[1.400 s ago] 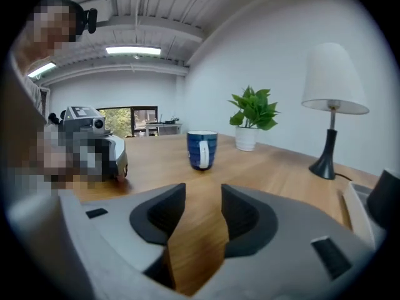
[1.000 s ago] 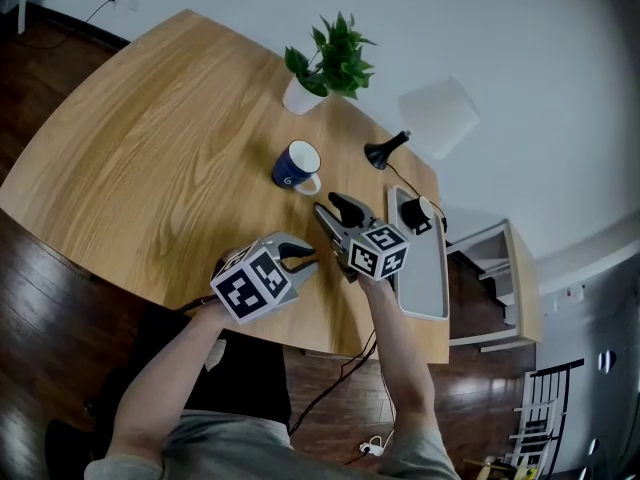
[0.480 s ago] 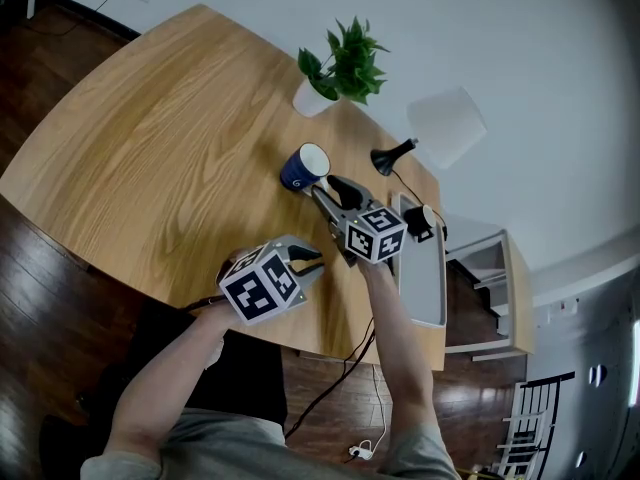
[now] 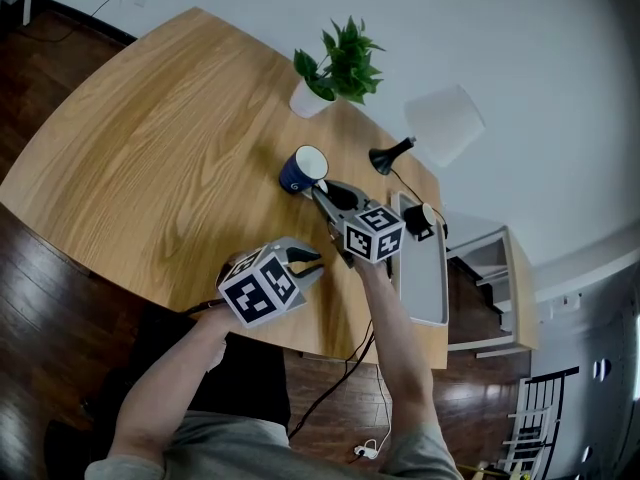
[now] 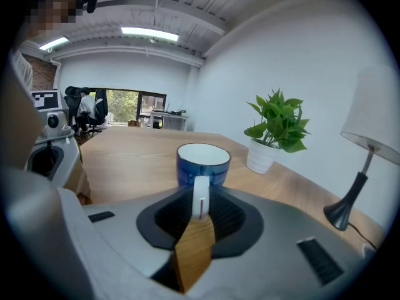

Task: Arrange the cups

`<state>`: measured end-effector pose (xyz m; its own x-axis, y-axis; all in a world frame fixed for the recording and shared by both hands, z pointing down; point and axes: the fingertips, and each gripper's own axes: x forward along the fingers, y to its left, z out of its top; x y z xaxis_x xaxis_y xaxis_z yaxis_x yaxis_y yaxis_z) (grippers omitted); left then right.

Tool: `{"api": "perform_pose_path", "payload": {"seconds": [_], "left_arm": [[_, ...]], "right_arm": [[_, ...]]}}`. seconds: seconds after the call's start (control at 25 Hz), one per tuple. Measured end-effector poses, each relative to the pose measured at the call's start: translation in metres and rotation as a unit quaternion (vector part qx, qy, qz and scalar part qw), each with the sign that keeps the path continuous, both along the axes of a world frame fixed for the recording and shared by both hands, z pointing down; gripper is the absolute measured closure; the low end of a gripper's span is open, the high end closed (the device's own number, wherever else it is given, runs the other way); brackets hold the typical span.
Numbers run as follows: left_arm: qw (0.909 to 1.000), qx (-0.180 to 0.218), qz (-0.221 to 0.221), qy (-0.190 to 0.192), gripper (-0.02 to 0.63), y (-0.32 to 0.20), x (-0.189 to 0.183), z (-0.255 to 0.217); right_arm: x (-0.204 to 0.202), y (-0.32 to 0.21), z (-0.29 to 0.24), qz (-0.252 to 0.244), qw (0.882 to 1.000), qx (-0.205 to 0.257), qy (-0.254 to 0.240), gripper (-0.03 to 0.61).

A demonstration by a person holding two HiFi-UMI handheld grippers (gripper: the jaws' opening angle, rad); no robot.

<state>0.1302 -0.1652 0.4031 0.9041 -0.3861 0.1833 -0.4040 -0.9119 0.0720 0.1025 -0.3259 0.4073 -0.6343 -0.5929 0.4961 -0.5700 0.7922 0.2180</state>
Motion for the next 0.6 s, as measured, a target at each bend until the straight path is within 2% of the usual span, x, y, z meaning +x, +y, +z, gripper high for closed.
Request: {"api": "perform_pose_path", "payload": {"seconds": [0.32,0.6], "left_arm": [[1.0000,0.004,-0.001,0.004,0.552,0.000,-0.002,-0.001],[1.0000,-0.001,-0.003,0.001,0.552,0.000,-0.016,0.003]], "right_arm": [[0.026,0.014,-0.006,0.051,0.995,-0.029,-0.079,0.494],[0.081,0.040,-0.037,0.100,0.984,-0.016,-0.146,0.494]]}}
